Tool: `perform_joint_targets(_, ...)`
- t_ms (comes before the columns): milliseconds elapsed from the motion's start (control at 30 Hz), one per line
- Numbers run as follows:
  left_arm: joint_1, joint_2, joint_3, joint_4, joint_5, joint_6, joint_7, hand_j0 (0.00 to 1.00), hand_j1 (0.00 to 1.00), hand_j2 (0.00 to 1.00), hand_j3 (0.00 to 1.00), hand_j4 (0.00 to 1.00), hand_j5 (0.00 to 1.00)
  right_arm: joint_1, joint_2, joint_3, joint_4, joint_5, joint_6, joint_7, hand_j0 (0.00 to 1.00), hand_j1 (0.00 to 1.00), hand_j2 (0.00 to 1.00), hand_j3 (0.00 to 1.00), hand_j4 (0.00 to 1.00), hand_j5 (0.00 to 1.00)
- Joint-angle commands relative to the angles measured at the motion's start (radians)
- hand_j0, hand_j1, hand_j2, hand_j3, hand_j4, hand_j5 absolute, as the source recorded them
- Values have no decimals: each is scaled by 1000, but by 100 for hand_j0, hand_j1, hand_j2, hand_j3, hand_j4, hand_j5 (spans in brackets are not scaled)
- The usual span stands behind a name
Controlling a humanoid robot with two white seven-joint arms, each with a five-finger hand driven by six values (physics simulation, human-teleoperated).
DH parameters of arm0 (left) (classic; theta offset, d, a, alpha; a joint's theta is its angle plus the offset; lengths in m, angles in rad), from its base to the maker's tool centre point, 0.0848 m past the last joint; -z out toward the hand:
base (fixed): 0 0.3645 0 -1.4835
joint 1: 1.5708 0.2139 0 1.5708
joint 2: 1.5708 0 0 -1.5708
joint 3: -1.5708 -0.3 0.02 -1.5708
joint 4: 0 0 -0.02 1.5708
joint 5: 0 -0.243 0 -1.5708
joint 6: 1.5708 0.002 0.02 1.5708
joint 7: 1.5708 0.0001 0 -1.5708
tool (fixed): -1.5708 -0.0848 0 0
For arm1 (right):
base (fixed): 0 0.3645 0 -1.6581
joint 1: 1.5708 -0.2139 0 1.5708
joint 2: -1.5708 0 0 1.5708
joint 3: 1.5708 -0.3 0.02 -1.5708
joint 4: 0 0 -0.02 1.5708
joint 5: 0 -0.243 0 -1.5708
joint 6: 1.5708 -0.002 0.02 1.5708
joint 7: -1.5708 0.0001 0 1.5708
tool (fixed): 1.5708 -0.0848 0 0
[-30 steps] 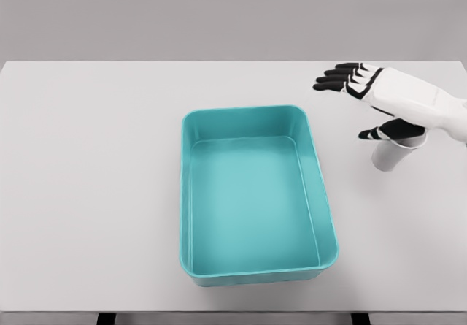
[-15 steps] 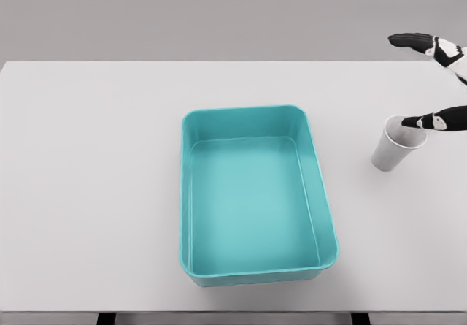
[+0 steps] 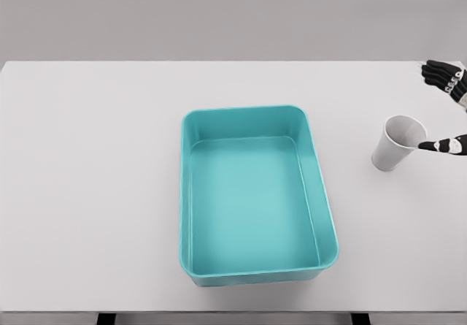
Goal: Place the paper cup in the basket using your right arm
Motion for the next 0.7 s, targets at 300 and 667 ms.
perform_joint_targets(300,0,0,0,1,0,1,0,100,100,100,100,100,100,18,91,-13,222,9,2,0,100,100,100,100,100,100)
perform_joint_targets(667,0,0,0,-1,0,1,0,100,100,100,100,100,100,-8,176,35,366,52,-21,0,100,100,100,100,100,100)
